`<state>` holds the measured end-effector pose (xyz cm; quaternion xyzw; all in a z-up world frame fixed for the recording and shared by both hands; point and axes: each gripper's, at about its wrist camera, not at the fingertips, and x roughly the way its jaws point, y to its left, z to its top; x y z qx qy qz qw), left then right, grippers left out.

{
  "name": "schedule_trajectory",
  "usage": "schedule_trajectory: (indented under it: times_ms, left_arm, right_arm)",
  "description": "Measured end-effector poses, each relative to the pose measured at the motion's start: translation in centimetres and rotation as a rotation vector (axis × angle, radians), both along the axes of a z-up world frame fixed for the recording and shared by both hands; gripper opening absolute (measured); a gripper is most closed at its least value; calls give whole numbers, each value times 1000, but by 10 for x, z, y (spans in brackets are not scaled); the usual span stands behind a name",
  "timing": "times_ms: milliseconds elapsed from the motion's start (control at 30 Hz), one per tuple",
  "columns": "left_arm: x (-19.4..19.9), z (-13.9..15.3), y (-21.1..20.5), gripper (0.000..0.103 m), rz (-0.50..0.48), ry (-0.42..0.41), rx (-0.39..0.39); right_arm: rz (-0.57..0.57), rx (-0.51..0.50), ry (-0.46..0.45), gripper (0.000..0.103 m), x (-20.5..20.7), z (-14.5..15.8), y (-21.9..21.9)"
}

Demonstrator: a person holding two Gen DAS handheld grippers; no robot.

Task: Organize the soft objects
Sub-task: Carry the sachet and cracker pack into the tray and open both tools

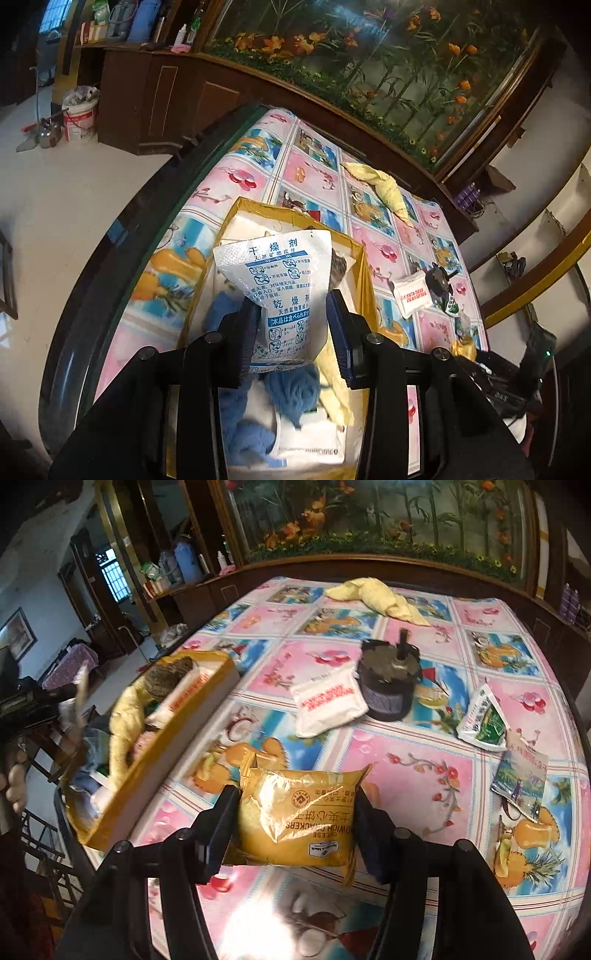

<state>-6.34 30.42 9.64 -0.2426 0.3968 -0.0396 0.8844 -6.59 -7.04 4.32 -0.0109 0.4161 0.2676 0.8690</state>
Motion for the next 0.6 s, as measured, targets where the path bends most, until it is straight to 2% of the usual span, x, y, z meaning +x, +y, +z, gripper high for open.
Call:
schedule_trajectory:
  times_ms: [67,200,267,300,367,467,600]
  left_arm:
    - [29,-11,4,36,-14,45,-39]
    - [79,-31,7,37,-20,108,-50]
    - [100,-39,10,44,-11,132,-61]
    - [107,-44,12,50,-5,148,-73]
    - [113,-49,17,53,0,161,-117]
    - [107,-43,20,58,-11,136,-158]
    - [86,-20,20,58,-25,80,-127]
  right_arm:
    - [57,35,6,60,-5,11,15]
    - [161,69,28,60,-11,21,56]
    - [223,96,63,60,-12,21,80]
    - [256,102,76,60,-14,20,92]
    - [317,90,86,60,-17,17,120]
    - [407,57,109,62,-26,7,160]
    - [463,3,127,64,-35,-13,201]
